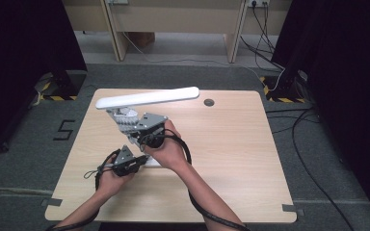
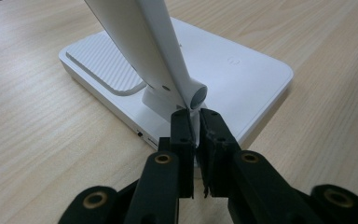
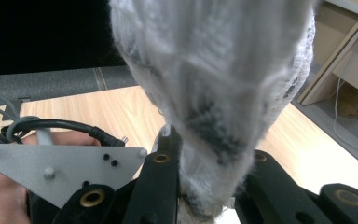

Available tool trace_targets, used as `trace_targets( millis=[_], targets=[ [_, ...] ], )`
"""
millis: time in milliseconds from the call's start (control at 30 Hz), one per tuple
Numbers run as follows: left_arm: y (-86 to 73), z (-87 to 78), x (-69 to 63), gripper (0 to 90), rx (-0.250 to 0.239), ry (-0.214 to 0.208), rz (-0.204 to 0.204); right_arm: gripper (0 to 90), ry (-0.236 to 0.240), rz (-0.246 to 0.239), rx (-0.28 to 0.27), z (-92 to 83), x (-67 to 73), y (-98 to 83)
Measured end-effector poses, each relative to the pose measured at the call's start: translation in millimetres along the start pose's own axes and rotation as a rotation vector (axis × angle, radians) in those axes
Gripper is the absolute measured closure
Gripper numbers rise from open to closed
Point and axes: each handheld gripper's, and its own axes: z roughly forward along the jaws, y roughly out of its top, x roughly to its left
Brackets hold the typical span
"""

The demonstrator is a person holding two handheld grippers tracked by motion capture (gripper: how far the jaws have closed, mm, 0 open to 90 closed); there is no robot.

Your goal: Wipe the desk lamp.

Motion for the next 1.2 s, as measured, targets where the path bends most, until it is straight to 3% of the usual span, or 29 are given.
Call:
trace_targets(
  millis=[367, 633, 1133, 1200],
  targets=[
    [-0.2, 0.3, -0.7, 83.8, -0.004, 0.005, -0.004, 82.0, 0.015, 0.008, 0.011, 4.7, -3.4, -10.1],
    [-0.4, 0.5, -1.3, 83.8, -0.007, 0.007, -0.007, 82.0, 0.026, 0.047, 0.039, 9.4, -5.7, -24.5],
    [-0.3, -0.1, -1.3, 83.7, 0.001, 0.005, -0.008, 82.0, 0.033, 0.137, 0.178, 25.9, -9.8, -77.8],
    [-0.1, -0.3, -1.2, 82.4, 0.002, -0.001, -0.025, 82.0, 0.032, 0.14, 0.196, 27.1, -12.0, -84.1]
  ],
)
